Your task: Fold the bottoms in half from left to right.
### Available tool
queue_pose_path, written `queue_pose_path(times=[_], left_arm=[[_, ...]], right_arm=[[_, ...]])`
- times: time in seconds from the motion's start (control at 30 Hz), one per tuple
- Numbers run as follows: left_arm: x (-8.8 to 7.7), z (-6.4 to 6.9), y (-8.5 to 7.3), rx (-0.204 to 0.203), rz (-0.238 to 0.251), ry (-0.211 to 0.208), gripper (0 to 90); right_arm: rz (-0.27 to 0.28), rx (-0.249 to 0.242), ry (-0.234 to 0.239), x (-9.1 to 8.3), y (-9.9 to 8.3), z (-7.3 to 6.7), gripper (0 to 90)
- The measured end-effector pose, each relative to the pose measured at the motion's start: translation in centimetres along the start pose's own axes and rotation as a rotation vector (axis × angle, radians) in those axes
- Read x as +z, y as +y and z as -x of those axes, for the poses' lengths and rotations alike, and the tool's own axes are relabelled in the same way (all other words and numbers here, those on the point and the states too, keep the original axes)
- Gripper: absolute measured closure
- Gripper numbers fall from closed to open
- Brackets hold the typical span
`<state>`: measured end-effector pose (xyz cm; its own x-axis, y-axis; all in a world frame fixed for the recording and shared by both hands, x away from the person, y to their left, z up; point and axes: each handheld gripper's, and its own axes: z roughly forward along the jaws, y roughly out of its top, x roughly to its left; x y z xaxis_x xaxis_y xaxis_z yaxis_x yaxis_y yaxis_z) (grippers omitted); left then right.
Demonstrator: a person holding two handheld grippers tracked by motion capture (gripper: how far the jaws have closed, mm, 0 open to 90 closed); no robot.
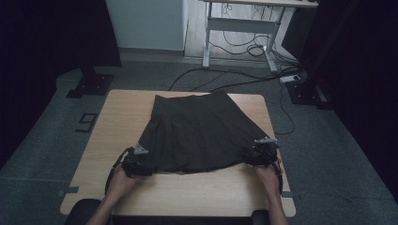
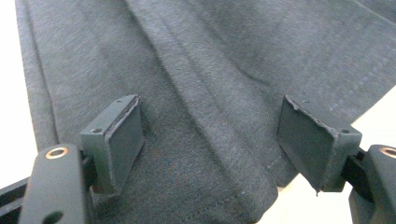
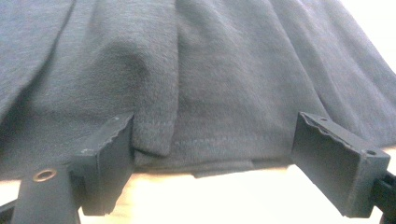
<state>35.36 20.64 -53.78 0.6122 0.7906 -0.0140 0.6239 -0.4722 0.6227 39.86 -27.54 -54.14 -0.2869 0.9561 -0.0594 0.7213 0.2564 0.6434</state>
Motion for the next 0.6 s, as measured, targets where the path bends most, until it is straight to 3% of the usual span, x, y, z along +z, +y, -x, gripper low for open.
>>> queue_pose_path(times=[0.13,0.23,0.33,0.43,0.6], left_arm=[[0.3,1.7,0.3,0.032,-0.001,-0.023,20.3],[0.1,1.5,0.7,0.047,0.003,-0.071,18.6],[-1.2,0.2,1.4,0.031,0.062,-0.075,18.3],[-2.6,-1.7,2.4,0.008,0.112,-0.061,18.2],[-3.1,-5.0,4.5,0.003,0.122,-0.003,20.1]], right_arm=[[0.002,0.058,-0.008,0.1,-0.2,1.4,14.8],[-0.003,0.059,-0.01,-0.1,-0.4,1.5,16.1],[-0.018,0.049,0.008,-1.0,-0.6,1.3,16.5],[0.012,0.046,0.017,-2.5,-0.3,1.1,16.5],[0.074,0.023,0.043,-4.4,1.4,0.1,18.0]])
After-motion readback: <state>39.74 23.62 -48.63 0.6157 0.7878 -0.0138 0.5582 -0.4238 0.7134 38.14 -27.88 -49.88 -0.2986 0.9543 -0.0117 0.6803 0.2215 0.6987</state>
